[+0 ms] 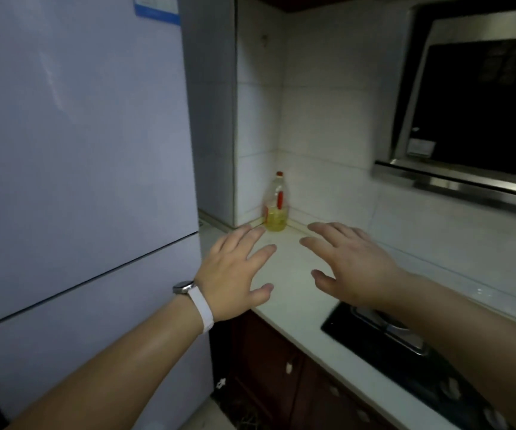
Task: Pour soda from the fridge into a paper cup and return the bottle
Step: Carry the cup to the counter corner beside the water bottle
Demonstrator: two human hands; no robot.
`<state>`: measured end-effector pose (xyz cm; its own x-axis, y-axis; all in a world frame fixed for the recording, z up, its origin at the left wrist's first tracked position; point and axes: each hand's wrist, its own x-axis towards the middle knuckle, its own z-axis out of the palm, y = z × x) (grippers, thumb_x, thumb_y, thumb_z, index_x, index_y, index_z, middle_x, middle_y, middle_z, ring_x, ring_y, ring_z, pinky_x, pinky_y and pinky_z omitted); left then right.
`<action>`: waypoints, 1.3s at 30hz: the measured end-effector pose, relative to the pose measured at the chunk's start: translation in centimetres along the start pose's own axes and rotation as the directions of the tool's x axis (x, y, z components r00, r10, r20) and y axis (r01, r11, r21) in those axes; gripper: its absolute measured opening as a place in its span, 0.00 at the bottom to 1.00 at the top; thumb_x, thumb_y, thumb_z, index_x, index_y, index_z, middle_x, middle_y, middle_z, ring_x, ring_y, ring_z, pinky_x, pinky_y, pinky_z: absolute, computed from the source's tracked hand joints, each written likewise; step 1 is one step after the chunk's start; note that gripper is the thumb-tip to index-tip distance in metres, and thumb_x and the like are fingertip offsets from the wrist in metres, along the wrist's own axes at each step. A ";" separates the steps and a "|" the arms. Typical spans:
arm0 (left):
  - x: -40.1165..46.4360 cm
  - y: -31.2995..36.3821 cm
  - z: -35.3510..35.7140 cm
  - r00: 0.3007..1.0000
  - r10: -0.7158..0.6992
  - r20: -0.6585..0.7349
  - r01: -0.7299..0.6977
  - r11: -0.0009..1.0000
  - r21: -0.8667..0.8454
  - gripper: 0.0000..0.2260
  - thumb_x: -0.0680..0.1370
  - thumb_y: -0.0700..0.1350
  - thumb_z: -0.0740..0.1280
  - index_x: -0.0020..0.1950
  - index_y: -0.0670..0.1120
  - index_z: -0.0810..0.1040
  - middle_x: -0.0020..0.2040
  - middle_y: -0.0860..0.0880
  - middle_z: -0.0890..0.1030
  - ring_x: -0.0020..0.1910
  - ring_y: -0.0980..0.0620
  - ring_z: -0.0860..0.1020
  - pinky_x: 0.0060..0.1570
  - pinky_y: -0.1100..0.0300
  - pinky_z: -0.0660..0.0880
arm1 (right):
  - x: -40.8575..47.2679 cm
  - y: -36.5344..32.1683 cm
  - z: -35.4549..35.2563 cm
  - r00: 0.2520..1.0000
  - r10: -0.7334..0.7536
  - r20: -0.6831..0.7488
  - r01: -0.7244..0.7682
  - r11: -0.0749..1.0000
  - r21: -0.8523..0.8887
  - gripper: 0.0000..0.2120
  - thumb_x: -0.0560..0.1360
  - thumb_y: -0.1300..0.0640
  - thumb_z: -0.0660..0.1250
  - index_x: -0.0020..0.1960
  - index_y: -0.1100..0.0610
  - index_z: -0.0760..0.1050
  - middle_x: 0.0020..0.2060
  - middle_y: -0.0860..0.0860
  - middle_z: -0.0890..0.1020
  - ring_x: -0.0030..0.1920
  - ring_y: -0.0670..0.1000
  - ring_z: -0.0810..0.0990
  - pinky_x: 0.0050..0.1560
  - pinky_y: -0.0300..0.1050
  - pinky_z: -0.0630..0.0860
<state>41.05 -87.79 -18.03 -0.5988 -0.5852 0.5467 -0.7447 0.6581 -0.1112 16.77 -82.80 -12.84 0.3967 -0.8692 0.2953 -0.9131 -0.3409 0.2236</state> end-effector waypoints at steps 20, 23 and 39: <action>13.6 43.7 2.8 0.820 0.571 -0.039 -0.558 0.784 -0.271 0.30 0.69 0.62 0.66 0.67 0.50 0.76 0.70 0.44 0.73 0.69 0.41 0.70 0.65 0.44 0.70 | -42.2 17.5 -8.0 0.774 0.633 0.018 -0.620 0.763 -0.184 0.25 0.70 0.44 0.62 0.65 0.49 0.70 0.68 0.52 0.72 0.66 0.56 0.71 0.62 0.53 0.70; 13.9 51.1 2.5 0.784 0.615 -0.083 -0.605 0.729 -0.320 0.29 0.68 0.62 0.66 0.65 0.50 0.77 0.69 0.44 0.74 0.67 0.41 0.72 0.63 0.45 0.71 | -49.1 18.9 -9.2 0.722 0.692 0.003 -0.678 0.709 -0.194 0.25 0.69 0.44 0.64 0.65 0.50 0.71 0.67 0.52 0.72 0.65 0.56 0.71 0.61 0.53 0.70; 14.3 78.1 1.5 0.529 0.828 -0.183 -0.797 0.412 -0.442 0.28 0.71 0.61 0.63 0.68 0.50 0.74 0.71 0.44 0.72 0.68 0.42 0.70 0.64 0.45 0.69 | -72.5 21.3 -13.5 0.426 0.904 -0.024 -0.878 0.408 -0.250 0.25 0.73 0.44 0.64 0.68 0.50 0.69 0.70 0.52 0.69 0.67 0.55 0.68 0.63 0.53 0.67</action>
<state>-26.12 -45.48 -20.11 -0.8799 0.3221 0.3493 0.3011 0.9467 -0.1146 -30.23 -22.18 -16.91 -0.6542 -0.6703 0.3503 -0.6973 0.7139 0.0640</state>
